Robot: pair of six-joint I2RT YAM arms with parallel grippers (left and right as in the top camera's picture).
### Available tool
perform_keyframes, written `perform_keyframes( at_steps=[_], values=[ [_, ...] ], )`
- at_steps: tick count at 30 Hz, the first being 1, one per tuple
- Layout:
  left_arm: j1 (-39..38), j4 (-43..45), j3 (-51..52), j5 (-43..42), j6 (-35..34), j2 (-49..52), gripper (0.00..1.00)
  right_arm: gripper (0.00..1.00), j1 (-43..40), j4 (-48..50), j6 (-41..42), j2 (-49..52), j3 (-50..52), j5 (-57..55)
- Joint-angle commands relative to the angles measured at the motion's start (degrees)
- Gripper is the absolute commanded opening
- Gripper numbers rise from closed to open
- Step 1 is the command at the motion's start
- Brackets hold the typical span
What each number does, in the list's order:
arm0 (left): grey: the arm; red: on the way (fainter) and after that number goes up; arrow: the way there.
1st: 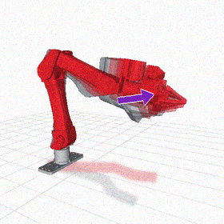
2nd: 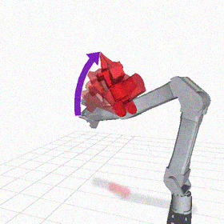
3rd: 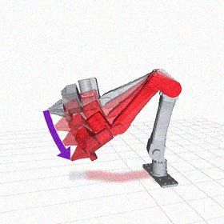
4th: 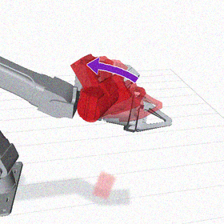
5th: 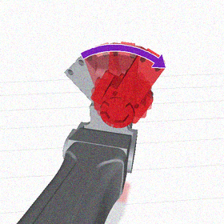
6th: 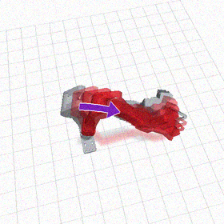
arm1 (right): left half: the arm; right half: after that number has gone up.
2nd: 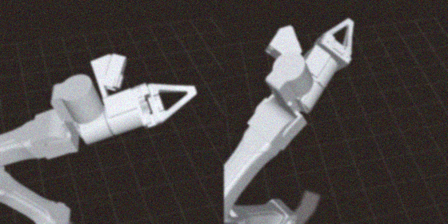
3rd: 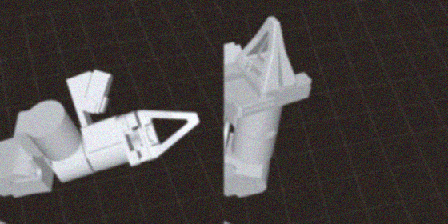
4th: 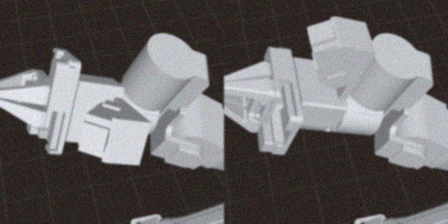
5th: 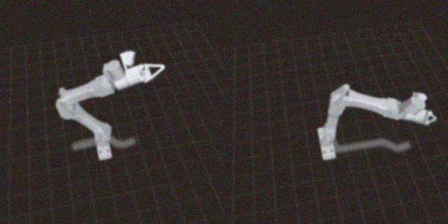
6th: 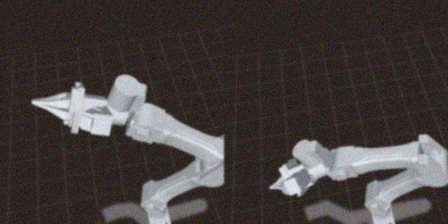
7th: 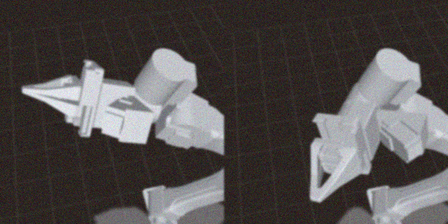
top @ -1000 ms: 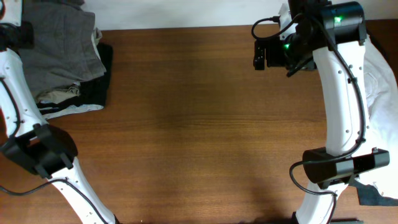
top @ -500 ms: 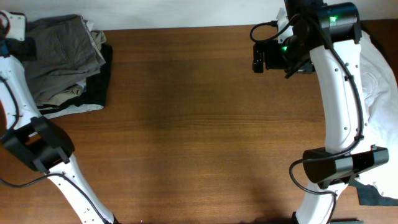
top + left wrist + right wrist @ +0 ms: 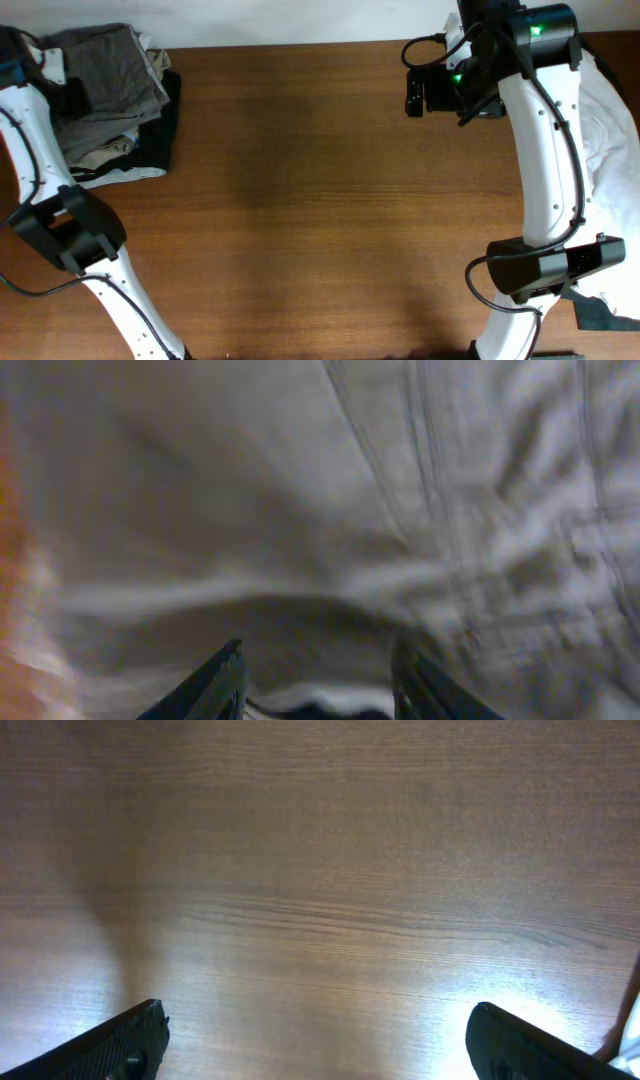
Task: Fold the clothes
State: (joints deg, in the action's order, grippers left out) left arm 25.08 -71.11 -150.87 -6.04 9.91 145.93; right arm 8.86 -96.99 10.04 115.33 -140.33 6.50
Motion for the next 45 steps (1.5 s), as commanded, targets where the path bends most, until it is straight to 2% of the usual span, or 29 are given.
perform_keyframes(
  at_steps=[1, 6, 9, 10, 12, 14, 16, 20, 24, 25, 27, 28, 29, 30, 31, 36, 39, 45],
  values=[
    [-0.52, -3.23, -0.72, -2.75, -3.65, -1.51, 0.47, 0.99, -0.24, -0.35, -0.55, -0.76, 0.31, 0.57],
    [-0.55, -0.76, 5.03, -2.47, -2.86, -1.51, 0.47, 0.99, -0.24, -0.35, -0.57, -0.76, 0.31, 2.19],
    [-0.55, 1.25, 12.70, -1.68, -2.56, -1.51, 0.45, 0.99, -0.24, -0.35, -0.57, -0.76, 0.31, 2.10],
    [-0.52, 2.67, 17.20, -1.66, -2.54, -1.51, 0.39, 0.99, -0.26, -0.35, -0.59, -0.76, 0.31, 2.10],
    [-0.48, 3.61, 20.00, -1.68, -2.56, -1.51, 0.33, 0.99, -0.26, -0.35, -0.57, -0.76, 0.31, 2.10],
    [-0.50, 2.91, 20.26, -1.73, -2.60, -1.55, 0.17, 0.99, -0.26, -0.35, -0.61, -0.76, 0.31, 2.08],
    [-0.50, 2.08, 18.93, -1.73, -2.60, -2.86, 0.13, 0.99, -0.26, -0.35, -0.61, -0.76, 0.31, 2.08],
    [-0.57, 1.73, 11.69, -1.68, -2.58, -8.26, 0.15, 0.99, -0.26, -0.35, -0.59, -0.76, 0.31, 2.08],
    [-0.55, 5.38, 2.58, -1.64, -2.58, -11.74, 0.28, 0.99, -0.26, -0.35, -0.59, -0.76, 0.31, 2.08],
    [-0.55, 7.48, 0.39, -1.64, -2.58, -11.93, 0.35, 0.99, -0.26, -0.35, -0.57, -0.76, 0.31, 2.08],
    [-0.55, 12.66, -1.29, -1.64, -2.60, -11.93, 0.36, 0.99, -0.24, -0.35, -0.55, -0.76, 0.31, 2.12],
    [-0.55, 14.69, -1.27, -1.64, -2.60, -11.91, 0.29, 0.99, -0.24, -0.35, -0.55, -0.76, 0.31, 2.12],
    [-0.57, 17.09, -1.05, -1.64, -2.60, -11.63, 0.17, 0.99, -0.24, -0.35, -0.55, -0.76, 0.31, 2.12],
    [-0.57, 19.32, -0.87, -1.62, -2.99, -11.06, 0.01, 0.99, -0.24, -0.35, -0.55, -0.76, 0.31, 2.12],
    [-0.57, 21.03, -0.83, -1.64, -3.02, -10.51, 0.01, 0.99, -0.24, -0.35, -0.55, -0.76, 0.31, 2.12],
    [-0.55, 33.77, -0.76, 4.17, -3.02, -3.13, 0.01, 0.99, -0.24, -0.35, -0.55, -0.76, 0.31, 2.10],
    [-0.55, 38.32, -0.76, 6.12, -3.02, 1.57, 0.01, 0.99, -0.24, -0.35, -0.55, -0.76, 0.31, 2.10],
    [-0.59, 46.97, -0.76, 7.93, -4.52, 13.77, 0.23, 0.99, -0.24, -0.35, -0.55, -0.76, 0.31, 2.10]
  ],
)
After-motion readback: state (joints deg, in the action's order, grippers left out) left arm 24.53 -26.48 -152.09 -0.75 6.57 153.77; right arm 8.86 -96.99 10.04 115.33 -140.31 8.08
